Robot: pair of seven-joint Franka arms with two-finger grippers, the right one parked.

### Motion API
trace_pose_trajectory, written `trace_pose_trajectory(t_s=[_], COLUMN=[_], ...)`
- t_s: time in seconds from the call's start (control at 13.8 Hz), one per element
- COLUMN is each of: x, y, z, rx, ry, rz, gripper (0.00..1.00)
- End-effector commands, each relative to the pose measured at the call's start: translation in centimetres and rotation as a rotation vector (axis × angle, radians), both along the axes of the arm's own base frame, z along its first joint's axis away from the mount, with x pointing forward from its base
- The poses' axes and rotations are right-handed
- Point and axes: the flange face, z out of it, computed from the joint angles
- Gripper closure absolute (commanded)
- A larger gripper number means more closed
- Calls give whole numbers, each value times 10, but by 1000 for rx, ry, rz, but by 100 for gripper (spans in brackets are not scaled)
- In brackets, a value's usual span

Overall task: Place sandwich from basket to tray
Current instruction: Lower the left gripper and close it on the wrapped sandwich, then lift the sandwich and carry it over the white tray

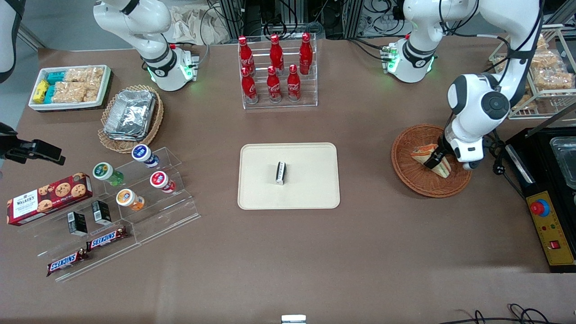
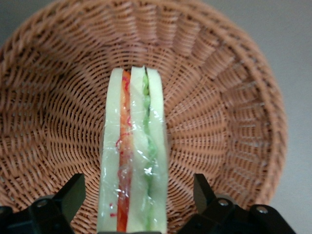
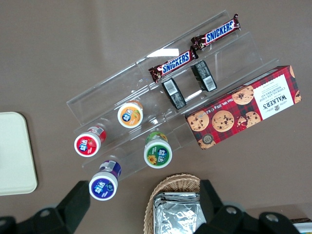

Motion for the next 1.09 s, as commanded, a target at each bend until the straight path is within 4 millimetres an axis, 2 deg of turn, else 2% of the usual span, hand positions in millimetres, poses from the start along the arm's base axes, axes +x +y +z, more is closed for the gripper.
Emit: trace_pose_trajectory(t_s=[0.0,0.07,0.14,0.22,0.29,0.51,0.65,0.87,1.01], x=[-10,-10,-9,-9,-8,-6,-4,-5,-14], y=[-1,-2,-2,-3,-3,-3,-7,-35,-67], z=[-19,-24,-24,-22,-22,-18,-2,50,90], rx=[-5,-7,-7,-6,-6,-3,0,11,26], ry=[-61,-69,-71,-71,-71,-79,-74,-36,-64], rz=[23,22,19,11,7,-2,-10,-81,-156], gripper=[2,7,40,87,100,100,100,100,100])
